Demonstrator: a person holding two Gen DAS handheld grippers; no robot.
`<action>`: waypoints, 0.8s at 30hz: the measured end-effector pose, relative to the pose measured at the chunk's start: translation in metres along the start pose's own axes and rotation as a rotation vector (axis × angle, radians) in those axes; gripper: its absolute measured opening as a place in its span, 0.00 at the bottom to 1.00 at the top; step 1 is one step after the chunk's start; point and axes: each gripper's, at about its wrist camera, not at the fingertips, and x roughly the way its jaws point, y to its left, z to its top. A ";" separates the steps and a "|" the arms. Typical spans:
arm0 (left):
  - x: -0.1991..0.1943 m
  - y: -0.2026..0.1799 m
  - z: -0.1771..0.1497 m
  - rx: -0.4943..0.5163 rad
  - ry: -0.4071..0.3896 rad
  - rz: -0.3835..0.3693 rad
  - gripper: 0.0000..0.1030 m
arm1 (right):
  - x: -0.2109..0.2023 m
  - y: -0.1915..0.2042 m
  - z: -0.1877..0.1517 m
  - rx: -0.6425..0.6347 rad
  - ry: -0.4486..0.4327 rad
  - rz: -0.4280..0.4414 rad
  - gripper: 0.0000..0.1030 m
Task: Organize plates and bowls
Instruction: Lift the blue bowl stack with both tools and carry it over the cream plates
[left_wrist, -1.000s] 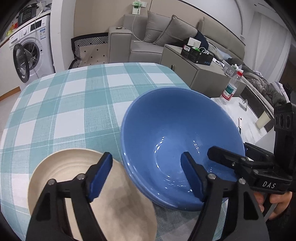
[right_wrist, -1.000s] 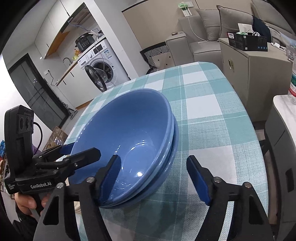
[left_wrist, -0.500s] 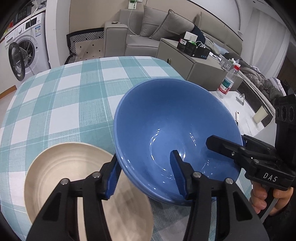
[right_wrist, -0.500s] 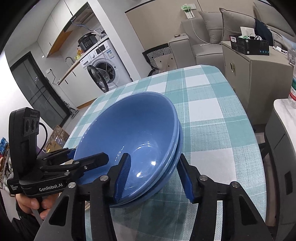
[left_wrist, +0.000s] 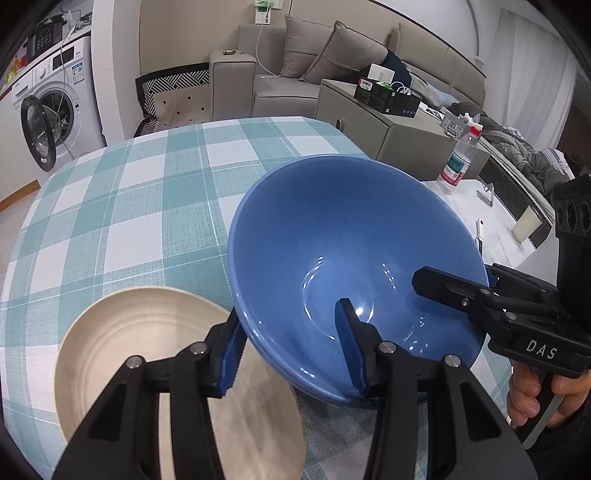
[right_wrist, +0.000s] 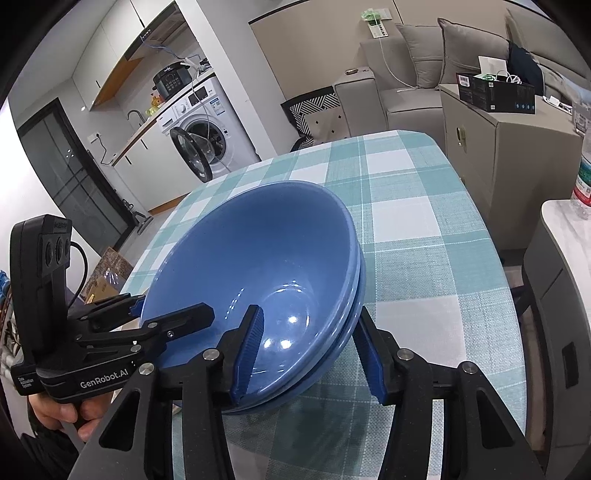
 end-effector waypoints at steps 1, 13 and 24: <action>0.000 0.000 0.000 0.002 0.000 0.000 0.45 | 0.000 0.000 0.000 0.000 -0.001 -0.004 0.50; -0.005 -0.002 0.000 0.003 -0.012 0.008 0.45 | -0.003 0.002 0.002 -0.011 -0.017 -0.016 0.50; -0.021 -0.001 0.004 -0.001 -0.049 0.009 0.45 | -0.014 0.009 0.005 -0.024 -0.051 -0.013 0.50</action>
